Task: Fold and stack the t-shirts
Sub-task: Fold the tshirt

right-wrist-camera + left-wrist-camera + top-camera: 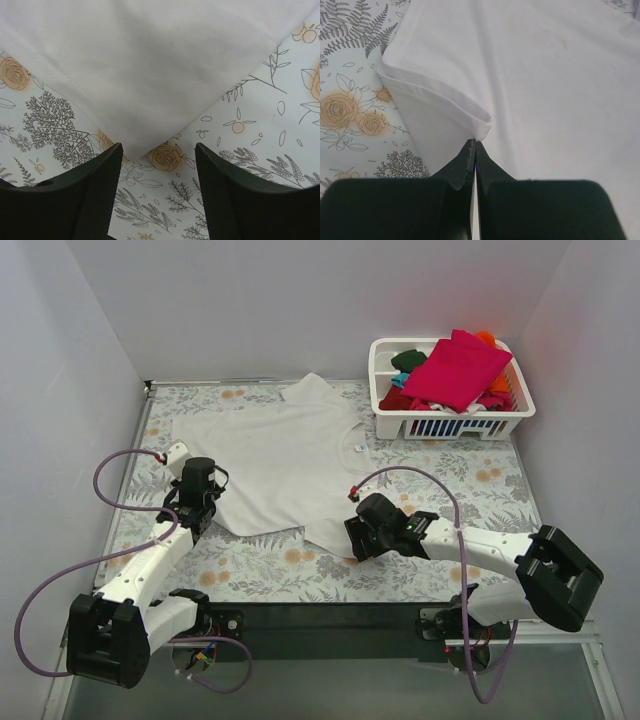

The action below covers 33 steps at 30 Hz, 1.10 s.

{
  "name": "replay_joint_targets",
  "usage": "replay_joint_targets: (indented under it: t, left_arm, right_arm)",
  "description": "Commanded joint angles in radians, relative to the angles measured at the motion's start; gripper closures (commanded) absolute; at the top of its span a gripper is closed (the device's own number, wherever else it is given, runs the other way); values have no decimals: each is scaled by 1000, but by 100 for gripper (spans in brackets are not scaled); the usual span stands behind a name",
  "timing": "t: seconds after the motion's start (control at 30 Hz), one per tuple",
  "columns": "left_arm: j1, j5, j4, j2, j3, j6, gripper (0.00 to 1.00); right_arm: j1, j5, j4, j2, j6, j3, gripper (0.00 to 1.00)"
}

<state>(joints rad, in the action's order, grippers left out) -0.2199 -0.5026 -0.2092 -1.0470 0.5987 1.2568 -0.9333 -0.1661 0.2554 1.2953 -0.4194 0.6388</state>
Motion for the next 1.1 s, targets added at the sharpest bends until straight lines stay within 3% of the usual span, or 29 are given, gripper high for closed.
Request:
replay_joint_targets:
  t: [0.0, 0.27, 0.7, 1.07]
  left_arm:
    - [-6, -34, 5, 25, -7, -10, 100]
    - [-10, -34, 5, 35, -7, -14, 100]
    - [-29, -60, 4, 53, -19, -14, 100]
    - [-41, -177, -4, 134, -48, 4, 100]
  right_arm:
    - [-22, -4, -27, 35, -30, 6, 46]
    - [-38, -1, -33, 85, -44, 1, 55]
    - [-44, -10, 8, 85, -81, -67, 99]
    - [-42, -193, 180, -57, -23, 38, 99]
